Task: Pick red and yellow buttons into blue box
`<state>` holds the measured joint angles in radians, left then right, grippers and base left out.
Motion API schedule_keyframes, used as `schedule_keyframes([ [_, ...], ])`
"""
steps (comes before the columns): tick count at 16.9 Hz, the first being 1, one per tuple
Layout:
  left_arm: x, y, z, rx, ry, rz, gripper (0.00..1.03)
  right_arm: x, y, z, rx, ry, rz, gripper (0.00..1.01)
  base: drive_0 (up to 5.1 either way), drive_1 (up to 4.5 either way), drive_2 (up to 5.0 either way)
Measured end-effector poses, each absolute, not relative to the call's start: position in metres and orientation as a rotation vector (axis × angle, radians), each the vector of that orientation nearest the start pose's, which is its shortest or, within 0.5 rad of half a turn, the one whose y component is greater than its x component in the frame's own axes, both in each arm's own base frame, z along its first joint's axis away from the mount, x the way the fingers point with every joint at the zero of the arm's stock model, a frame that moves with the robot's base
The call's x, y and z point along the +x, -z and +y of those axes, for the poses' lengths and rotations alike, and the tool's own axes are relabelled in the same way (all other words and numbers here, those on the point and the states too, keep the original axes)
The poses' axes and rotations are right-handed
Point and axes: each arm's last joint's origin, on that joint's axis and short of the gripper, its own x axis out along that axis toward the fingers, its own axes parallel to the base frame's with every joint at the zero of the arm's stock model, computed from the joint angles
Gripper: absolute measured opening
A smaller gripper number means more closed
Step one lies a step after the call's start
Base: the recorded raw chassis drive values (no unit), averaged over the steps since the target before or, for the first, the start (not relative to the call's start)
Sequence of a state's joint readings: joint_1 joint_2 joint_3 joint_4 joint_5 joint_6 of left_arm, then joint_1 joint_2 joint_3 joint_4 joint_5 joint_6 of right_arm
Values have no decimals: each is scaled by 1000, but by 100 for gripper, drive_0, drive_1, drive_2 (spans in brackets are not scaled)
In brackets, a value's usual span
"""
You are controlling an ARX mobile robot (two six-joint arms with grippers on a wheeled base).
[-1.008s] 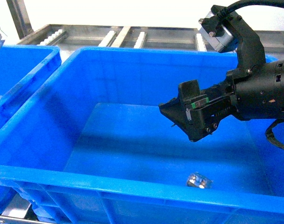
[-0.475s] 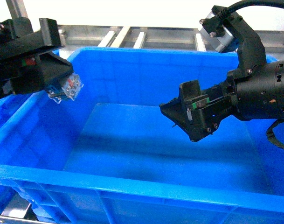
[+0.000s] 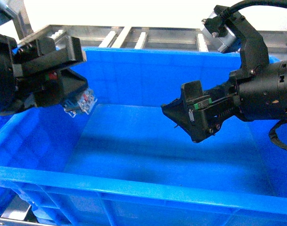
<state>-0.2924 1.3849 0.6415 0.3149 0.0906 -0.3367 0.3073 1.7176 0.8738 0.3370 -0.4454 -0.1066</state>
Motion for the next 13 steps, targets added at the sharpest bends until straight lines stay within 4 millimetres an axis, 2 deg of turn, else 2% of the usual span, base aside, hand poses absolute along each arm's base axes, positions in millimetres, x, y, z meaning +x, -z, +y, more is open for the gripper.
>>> schedule_keyframes([
  [5, 278, -197, -91, -311, 307, 525, 24, 328, -176, 117, -63, -763, 478, 98, 0, 0, 0],
  [6, 280, -195, -92, -304, 289, 530, 30, 328, -176, 117, -64, -763, 478, 98, 0, 0, 0],
  [7, 280, -193, -92, -301, 286, 539, 43, 328, -176, 117, -64, -763, 478, 98, 0, 0, 0],
  [11, 281, -194, -92, -301, 286, 534, 82, 328, -176, 117, -63, -763, 478, 98, 0, 0, 0],
  [12, 281, -194, -92, -301, 287, 534, 95, 328, -176, 117, -63, -763, 478, 98, 0, 0, 0],
  [13, 281, -194, -92, -301, 287, 534, 99, 328, -176, 117, -63, -763, 478, 98, 0, 0, 0],
])
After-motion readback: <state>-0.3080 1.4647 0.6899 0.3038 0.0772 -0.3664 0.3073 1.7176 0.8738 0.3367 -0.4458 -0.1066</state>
